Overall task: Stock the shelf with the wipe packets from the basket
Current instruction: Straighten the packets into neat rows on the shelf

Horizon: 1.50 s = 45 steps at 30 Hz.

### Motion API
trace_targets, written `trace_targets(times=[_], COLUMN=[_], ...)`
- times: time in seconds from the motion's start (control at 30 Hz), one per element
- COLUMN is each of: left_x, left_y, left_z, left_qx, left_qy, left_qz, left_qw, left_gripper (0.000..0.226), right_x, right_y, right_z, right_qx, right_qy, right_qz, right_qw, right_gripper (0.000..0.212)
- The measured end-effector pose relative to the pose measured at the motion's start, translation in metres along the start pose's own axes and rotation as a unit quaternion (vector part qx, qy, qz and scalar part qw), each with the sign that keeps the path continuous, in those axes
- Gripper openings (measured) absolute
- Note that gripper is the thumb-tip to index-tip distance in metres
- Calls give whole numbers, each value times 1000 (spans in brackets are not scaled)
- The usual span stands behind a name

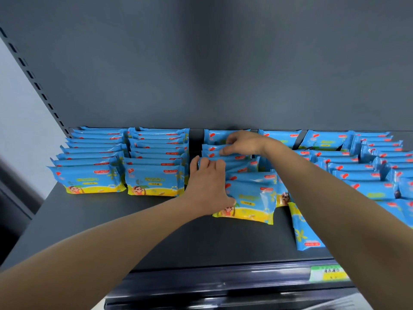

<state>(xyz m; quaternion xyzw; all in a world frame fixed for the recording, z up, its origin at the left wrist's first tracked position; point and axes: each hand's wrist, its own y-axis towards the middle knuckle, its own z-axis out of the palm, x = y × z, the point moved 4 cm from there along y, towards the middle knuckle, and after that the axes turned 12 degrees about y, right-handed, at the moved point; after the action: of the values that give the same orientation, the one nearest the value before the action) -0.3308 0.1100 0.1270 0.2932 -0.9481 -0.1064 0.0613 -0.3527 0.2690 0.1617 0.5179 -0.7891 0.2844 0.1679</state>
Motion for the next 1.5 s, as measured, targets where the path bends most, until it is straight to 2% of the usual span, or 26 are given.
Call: trace_targets(times=[0.1,0.2,0.27,0.43,0.5,0.57,0.7,0.87,0.97,1.07,1.13,1.23,1.33,1.37,1.43,1.5], left_x=[9,17,22,25,20,17,16,20,25,27,28,28,29,30,34,37], left_y=[8,13,13,16,16,15,16,18,19,19,19,20,19,19,18,18], left_z=[-4,-7,-8,-6,-5,-3,-2,-1,-1,-1,-1,-1,-2,-3,-3,-3], left_qx=[-19,-46,-54,-35,-14,2,-7,-29,-33,-36,-37,-40,-44,-45,-39,-23], left_qy=[42,100,127,122,126,136,148,157,153,151,148,152,151,152,154,151], left_qz=[-35,-47,-52,-32,-12,3,34,48,46,45,40,33,26,21,12,7], left_qw=[998,993,989,991,992,991,988,986,987,987,987,987,987,987,987,988], left_gripper=[68,64,62,81,93,96,82,69,69,70,70,70,71,73,79,84], right_x=[7,6,4,-5,-6,-2,0,5,5,4,3,-5,-9,-7,-5,-2], right_y=[2,4,4,2,1,0,2,3,1,-6,-13,-27,-35,-36,-34,-32], right_z=[-4,-11,-15,-27,-25,-22,-22,-14,-16,-22,-24,-26,-18,-14,-10,-7], right_qx=[-48,-93,-115,-238,-232,-219,-223,-213,-228,-218,-178,-116,-47,-40,-59,-75], right_qy=[41,9,-4,52,45,28,49,147,160,189,189,129,89,85,95,146], right_qz=[-38,-35,-25,32,58,63,62,40,47,96,148,224,258,257,234,206], right_qw=[997,995,993,969,970,973,972,965,959,953,954,959,961,962,966,965], right_gripper=[26,40,40,33,32,30,27,16,23,32,31,27,53,55,47,29])
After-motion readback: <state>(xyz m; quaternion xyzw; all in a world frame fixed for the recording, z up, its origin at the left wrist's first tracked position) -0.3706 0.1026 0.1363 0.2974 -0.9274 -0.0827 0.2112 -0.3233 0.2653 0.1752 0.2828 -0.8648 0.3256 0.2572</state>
